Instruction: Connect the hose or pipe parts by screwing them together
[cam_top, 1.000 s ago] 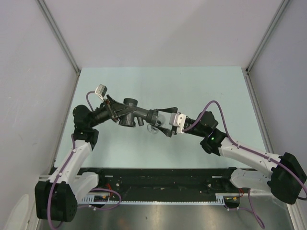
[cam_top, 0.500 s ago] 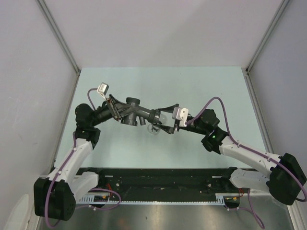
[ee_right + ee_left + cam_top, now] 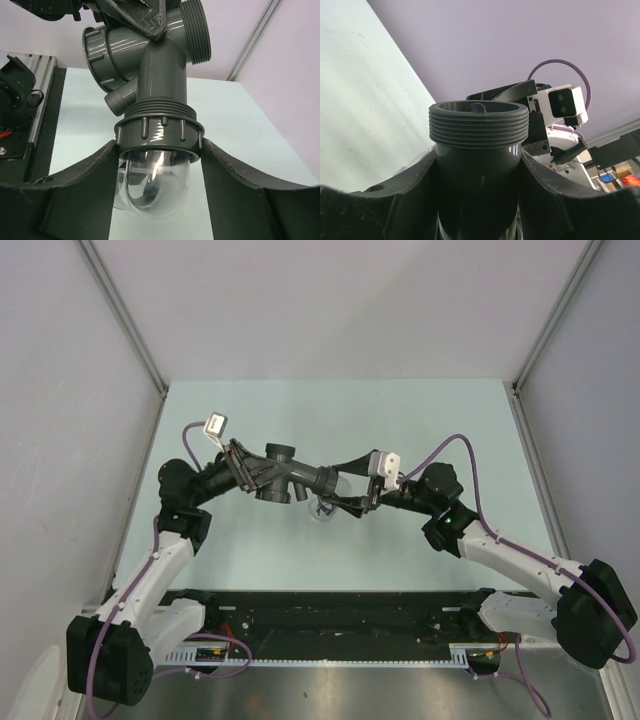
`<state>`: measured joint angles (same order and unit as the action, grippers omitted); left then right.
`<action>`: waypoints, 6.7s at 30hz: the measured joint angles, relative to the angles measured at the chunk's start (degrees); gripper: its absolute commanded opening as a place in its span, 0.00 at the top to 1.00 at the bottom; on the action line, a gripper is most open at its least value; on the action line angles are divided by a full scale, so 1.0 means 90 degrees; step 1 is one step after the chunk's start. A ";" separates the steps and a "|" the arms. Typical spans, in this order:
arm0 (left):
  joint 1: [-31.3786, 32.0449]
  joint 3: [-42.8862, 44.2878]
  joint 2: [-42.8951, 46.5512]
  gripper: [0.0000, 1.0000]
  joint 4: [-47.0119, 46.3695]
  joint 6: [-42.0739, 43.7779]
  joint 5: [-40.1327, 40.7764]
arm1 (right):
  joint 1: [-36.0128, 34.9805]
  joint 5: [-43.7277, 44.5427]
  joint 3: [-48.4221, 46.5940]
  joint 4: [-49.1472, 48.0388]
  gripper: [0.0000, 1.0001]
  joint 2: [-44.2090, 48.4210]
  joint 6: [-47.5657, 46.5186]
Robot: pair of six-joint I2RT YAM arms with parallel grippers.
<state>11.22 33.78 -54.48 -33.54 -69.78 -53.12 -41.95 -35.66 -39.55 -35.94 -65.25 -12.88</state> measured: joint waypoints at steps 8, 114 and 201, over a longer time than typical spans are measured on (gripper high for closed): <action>0.0182 0.0010 0.0231 1.00 -0.0083 0.0369 0.0160 | 0.0134 -0.0257 0.0000 -0.0289 1.00 -0.0012 0.0437; 0.3951 0.0119 0.1785 1.00 0.4291 1.2505 0.3016 | 0.2033 -0.5044 -0.0372 -0.4534 1.00 -0.2601 0.9309; 0.3915 -0.1175 0.1430 1.00 0.1940 1.1795 0.5802 | 0.1967 -0.2081 -0.0444 -0.1824 0.00 -0.2732 0.9605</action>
<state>46.46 23.20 -41.60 -16.08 36.38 -0.91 -24.25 -54.39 -43.55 -52.36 -89.84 73.56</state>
